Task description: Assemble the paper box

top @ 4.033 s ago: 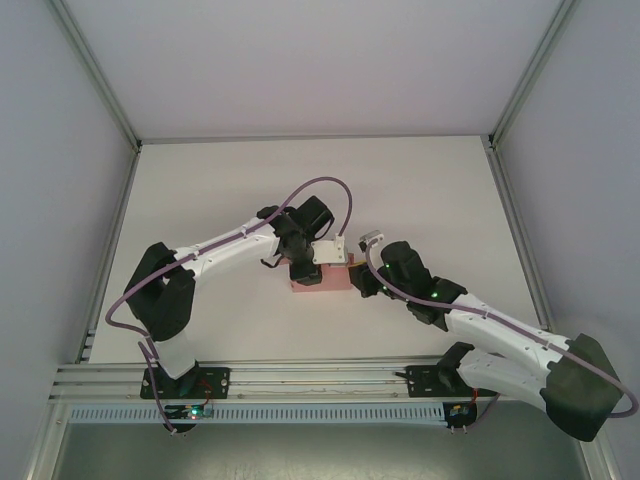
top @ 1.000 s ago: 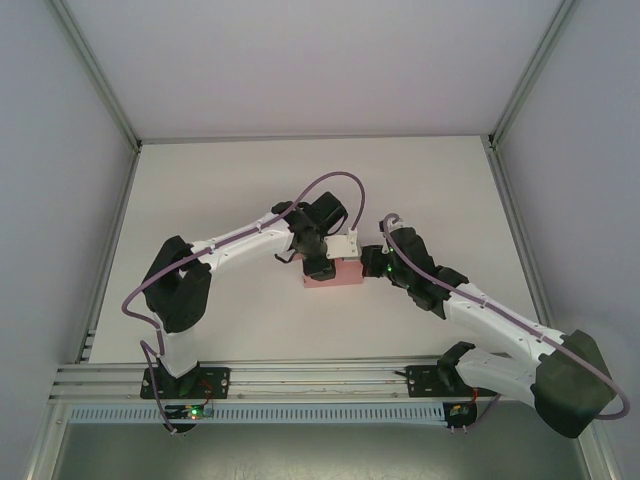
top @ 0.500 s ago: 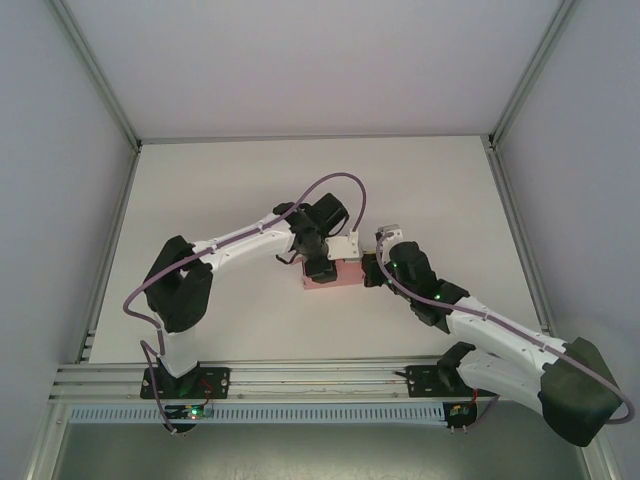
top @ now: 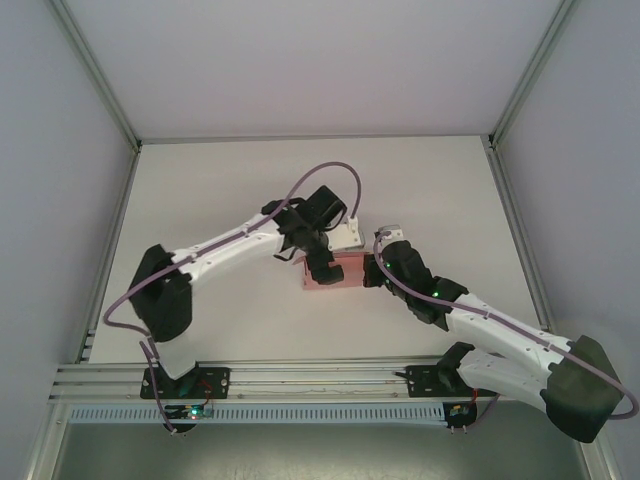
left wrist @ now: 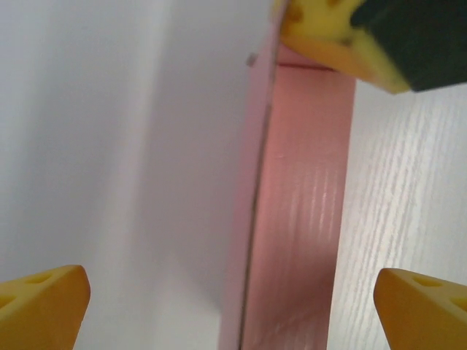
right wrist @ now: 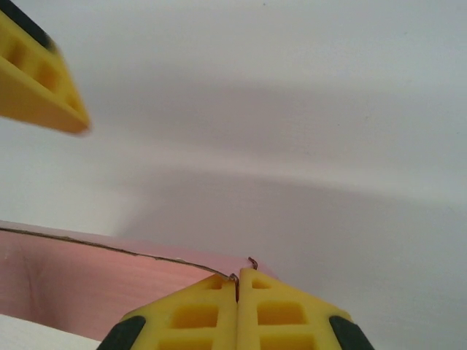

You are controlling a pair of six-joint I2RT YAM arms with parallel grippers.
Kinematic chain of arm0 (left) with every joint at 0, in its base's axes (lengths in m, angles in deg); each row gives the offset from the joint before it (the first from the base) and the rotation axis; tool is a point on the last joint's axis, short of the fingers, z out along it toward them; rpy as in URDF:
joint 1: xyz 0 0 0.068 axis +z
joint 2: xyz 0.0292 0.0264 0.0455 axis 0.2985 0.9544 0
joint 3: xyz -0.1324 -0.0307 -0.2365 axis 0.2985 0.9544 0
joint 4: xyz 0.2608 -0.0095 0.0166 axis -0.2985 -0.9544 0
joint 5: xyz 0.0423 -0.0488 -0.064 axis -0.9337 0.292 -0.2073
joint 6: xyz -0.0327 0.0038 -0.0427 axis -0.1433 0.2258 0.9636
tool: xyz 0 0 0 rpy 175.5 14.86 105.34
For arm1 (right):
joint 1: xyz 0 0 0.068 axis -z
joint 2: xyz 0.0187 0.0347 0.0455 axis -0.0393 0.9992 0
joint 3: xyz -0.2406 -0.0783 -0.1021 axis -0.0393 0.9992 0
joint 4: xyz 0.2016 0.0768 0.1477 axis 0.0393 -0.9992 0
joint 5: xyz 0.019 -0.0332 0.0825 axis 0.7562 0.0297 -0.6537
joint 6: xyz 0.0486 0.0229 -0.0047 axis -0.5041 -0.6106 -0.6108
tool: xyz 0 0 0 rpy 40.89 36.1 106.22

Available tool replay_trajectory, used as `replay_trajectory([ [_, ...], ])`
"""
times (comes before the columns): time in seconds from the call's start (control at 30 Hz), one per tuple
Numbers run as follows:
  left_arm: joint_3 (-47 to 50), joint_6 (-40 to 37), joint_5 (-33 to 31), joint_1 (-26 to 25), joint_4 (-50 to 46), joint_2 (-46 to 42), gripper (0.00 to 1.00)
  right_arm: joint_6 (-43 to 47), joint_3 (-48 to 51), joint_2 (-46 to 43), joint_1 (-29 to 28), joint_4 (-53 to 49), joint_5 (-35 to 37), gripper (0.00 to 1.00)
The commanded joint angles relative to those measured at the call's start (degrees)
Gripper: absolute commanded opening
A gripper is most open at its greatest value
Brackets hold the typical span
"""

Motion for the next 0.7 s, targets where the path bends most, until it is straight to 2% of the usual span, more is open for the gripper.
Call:
replay_trajectory([
  [0.0, 3.32, 6.91, -7.19, -0.32, 2.76, -6.58, 1.0, -1.76, -0.76, 1.53, -1.5, -4.36, 3.86, 0.0],
  [0.13, 8.55, 16.72, -16.9, 0.2, 1.73, -13.11, 1.0, -2.08, -1.45, 2.82, -2.45, -4.98, 4.77, 0.0],
  [0.2, 11.41, 19.59, -17.41, 1.37, 1.37, -15.64, 0.98, -1.73, -1.92, 3.09, -2.79, -4.84, 4.35, 0.0],
  [0.23, 12.71, 20.92, -17.06, 1.92, 1.91, -16.49, 0.92, -1.48, -2.07, 3.19, -2.8, -4.86, 4.11, 0.0],
  [0.37, 15.41, 25.88, -12.34, 5.14, 3.06, -16.66, 0.77, -0.84, -2.89, 4.32, -2.97, -4.93, 3.45, 0.0],
  [0.5, 15.35, 27.8, -4.79, 9.3, 4.5, -14.73, 0.62, -0.74, -3.47, 5.54, -2.98, -5.08, 3.17, 0.0],
  [0.67, 15.25, 27.68, 3.68, 12.6, 5.76, -13.38, 0.58, -0.94, -4.12, 6.44, -2.98, -5.81, 3.39, 0.0],
])
